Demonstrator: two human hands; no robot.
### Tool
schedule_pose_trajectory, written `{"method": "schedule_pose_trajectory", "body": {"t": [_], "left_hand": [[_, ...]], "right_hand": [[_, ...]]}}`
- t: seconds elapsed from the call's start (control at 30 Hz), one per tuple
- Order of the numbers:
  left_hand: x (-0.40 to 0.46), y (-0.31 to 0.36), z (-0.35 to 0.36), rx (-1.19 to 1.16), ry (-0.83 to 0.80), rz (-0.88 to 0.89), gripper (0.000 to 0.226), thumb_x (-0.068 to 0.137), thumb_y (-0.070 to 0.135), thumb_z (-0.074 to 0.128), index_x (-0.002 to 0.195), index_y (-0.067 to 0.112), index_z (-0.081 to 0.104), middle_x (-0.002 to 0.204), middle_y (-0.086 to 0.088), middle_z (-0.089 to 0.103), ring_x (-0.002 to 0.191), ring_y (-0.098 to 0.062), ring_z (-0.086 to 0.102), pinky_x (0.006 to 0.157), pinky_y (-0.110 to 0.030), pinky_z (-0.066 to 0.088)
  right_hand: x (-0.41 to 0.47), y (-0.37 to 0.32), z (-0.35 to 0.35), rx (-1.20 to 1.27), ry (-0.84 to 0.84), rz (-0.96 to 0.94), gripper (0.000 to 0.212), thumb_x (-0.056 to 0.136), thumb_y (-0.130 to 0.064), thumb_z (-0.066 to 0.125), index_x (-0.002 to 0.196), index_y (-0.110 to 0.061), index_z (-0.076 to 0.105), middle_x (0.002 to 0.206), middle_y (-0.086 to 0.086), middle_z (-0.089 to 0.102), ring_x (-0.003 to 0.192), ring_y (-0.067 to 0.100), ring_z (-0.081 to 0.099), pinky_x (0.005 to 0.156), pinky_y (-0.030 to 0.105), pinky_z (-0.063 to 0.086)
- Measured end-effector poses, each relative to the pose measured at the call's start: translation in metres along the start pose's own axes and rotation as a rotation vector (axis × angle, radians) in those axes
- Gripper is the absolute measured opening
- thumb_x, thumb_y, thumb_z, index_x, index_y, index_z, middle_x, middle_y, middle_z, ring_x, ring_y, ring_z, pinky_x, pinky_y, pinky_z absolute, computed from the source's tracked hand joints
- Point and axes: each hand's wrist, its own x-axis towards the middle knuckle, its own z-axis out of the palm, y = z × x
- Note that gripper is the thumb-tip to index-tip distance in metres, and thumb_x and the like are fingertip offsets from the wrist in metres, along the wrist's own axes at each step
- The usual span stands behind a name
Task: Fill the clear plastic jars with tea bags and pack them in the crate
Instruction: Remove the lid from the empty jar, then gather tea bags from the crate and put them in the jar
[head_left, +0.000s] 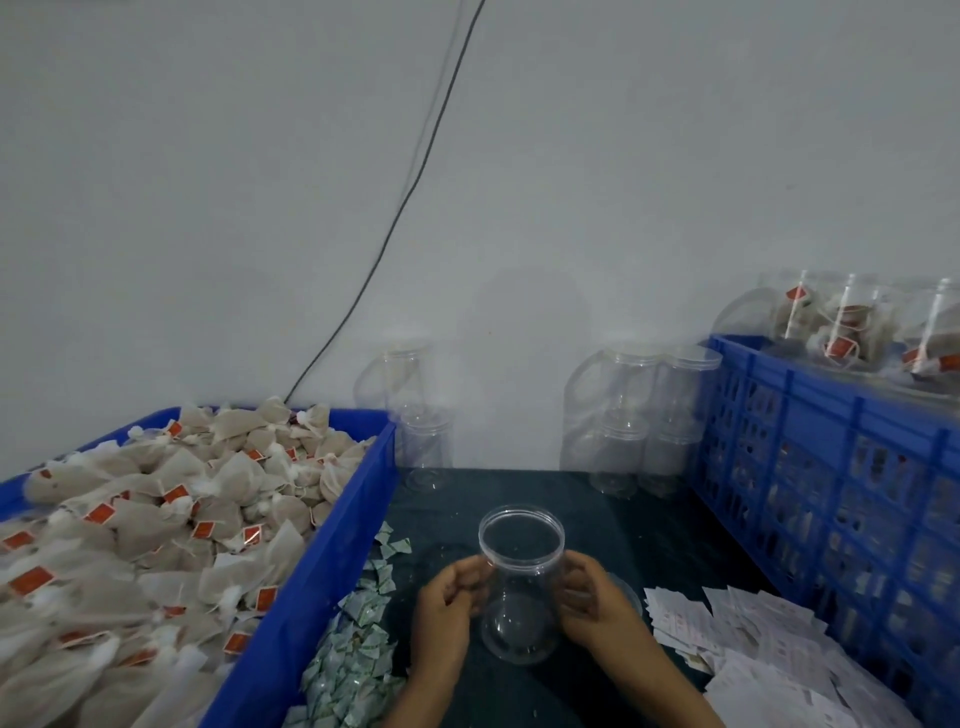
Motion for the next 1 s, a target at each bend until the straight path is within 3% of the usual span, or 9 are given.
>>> {"method": "schedule_pose_trajectory", "body": {"t": [0.07, 0.2, 0.3, 0.53, 0.67, 0.8, 0.9, 1.0], "left_hand": [[0.0, 0.005, -0.002, 0.008, 0.023, -0.015, 0.035, 0.09, -0.015, 0.041, 0.096, 0.009, 0.066, 0.095, -0.005, 0.072, 0.091, -0.019, 0.067, 0.069, -0.021, 0.053], [0.002, 0.038, -0.011, 0.015, 0.121, 0.036, 0.028, 0.093, -0.011, 0.041, 0.104, 0.005, 0.062, 0.106, -0.006, 0.065, 0.102, -0.021, 0.061, 0.086, -0.031, 0.052], [0.004, 0.071, -0.016, 0.02, 0.144, 0.107, 0.028, 0.094, -0.008, 0.041, 0.1, 0.011, 0.061, 0.103, 0.002, 0.063, 0.099, -0.016, 0.06, 0.079, -0.025, 0.051], [0.009, 0.12, -0.027, 0.116, 0.136, 0.155, 0.027, 0.094, -0.001, 0.043, 0.094, 0.018, 0.061, 0.102, 0.001, 0.064, 0.09, -0.014, 0.06, 0.076, -0.03, 0.054], [-0.001, 0.118, -0.045, 0.524, 0.158, 0.175, 0.019, 0.094, 0.013, 0.047, 0.094, 0.025, 0.062, 0.091, 0.009, 0.062, 0.074, -0.006, 0.054, 0.061, -0.022, 0.043], [-0.005, 0.123, -0.085, 0.724, 0.213, 0.184, 0.017, 0.094, 0.019, 0.049, 0.098, 0.02, 0.066, 0.099, 0.004, 0.066, 0.091, -0.014, 0.061, 0.076, -0.026, 0.045], [0.004, 0.133, -0.131, 0.721, 0.227, 0.106, 0.022, 0.093, 0.018, 0.048, 0.097, 0.009, 0.068, 0.094, -0.008, 0.07, 0.089, -0.022, 0.064, 0.081, -0.036, 0.052], [0.009, 0.134, -0.176, 0.75, 0.261, 0.018, 0.022, 0.093, 0.014, 0.049, 0.091, 0.005, 0.069, 0.097, -0.011, 0.07, 0.089, -0.022, 0.064, 0.083, -0.036, 0.051]], "right_hand": [[0.004, -0.008, -0.006, 0.057, 0.126, 0.044, 0.05, 0.083, 0.02, 0.047, 0.117, -0.016, 0.054, 0.113, 0.011, 0.061, 0.1, 0.021, 0.061, 0.075, 0.025, 0.051], [0.01, -0.042, -0.014, 0.122, 0.332, 0.01, 0.042, 0.084, 0.022, 0.039, 0.103, -0.008, 0.062, 0.105, 0.016, 0.065, 0.1, 0.026, 0.061, 0.089, 0.037, 0.049], [0.014, -0.08, -0.01, 0.176, 0.379, -0.038, 0.041, 0.085, 0.019, 0.036, 0.095, -0.009, 0.064, 0.095, 0.008, 0.066, 0.096, 0.024, 0.062, 0.087, 0.038, 0.052], [0.023, -0.133, 0.031, 0.176, 0.347, -0.111, 0.038, 0.088, 0.015, 0.035, 0.09, -0.009, 0.063, 0.091, 0.005, 0.065, 0.09, 0.019, 0.061, 0.083, 0.035, 0.052], [0.024, -0.14, 0.071, 0.182, 0.334, -0.158, 0.038, 0.083, 0.019, 0.033, 0.088, -0.005, 0.063, 0.092, 0.009, 0.064, 0.087, 0.018, 0.059, 0.083, 0.034, 0.05], [0.026, -0.146, 0.119, 0.134, 0.297, -0.213, 0.038, 0.081, 0.017, 0.038, 0.082, -0.011, 0.064, 0.086, 0.004, 0.065, 0.085, 0.016, 0.059, 0.079, 0.028, 0.046], [0.029, -0.156, 0.153, 0.151, 0.244, -0.25, 0.035, 0.084, 0.015, 0.041, 0.083, -0.01, 0.065, 0.088, 0.005, 0.066, 0.085, 0.015, 0.06, 0.077, 0.023, 0.048], [0.035, -0.165, 0.184, 0.207, 0.108, -0.245, 0.036, 0.084, 0.015, 0.039, 0.081, -0.011, 0.063, 0.089, 0.007, 0.065, 0.084, 0.015, 0.061, 0.077, 0.025, 0.052]]}}
